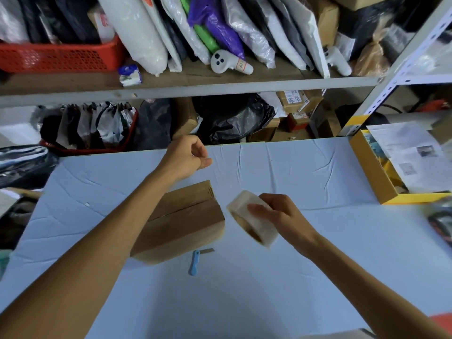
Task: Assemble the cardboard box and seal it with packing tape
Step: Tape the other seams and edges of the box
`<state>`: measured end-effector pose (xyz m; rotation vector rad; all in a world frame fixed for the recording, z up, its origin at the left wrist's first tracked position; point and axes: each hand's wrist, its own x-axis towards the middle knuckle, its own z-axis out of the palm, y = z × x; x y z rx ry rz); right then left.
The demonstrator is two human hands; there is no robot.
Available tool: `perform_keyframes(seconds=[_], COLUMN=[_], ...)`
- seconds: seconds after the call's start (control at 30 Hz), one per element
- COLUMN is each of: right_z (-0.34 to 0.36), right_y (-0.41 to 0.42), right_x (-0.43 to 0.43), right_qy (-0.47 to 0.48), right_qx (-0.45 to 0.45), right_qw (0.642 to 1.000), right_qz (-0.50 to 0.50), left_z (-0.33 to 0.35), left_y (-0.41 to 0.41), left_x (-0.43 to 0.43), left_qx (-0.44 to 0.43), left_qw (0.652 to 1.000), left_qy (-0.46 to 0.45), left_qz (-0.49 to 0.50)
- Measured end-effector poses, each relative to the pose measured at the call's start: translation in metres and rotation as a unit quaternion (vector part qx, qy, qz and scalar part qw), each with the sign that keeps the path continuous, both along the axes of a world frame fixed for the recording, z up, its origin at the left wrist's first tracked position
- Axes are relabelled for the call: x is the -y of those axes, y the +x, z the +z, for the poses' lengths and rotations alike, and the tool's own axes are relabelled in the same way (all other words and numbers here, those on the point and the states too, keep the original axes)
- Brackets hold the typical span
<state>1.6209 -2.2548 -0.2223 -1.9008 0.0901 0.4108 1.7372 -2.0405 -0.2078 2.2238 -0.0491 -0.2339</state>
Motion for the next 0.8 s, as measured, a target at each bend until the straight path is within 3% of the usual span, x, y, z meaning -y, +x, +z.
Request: perform_keyframes(seconds=[0.37,0.8], right_z=[-0.020,-0.020], right_y=[-0.024,-0.021], right_x=[-0.032,-0.051], right_qy=[-0.154,-0.156], right_qx=[-0.094,-0.133], right_qw=[0.975,0.968], right_qz=[-0.127,-0.142], left_z=[-0.010,-0.036], left_y=[0.006,0.027], left_x=[-0.005,-0.009], left_qx=[0.008,-0.002], left_qw=[0.993,0.987], left_qy=[0.049,0.049], left_qz=[-0.103,-0.151])
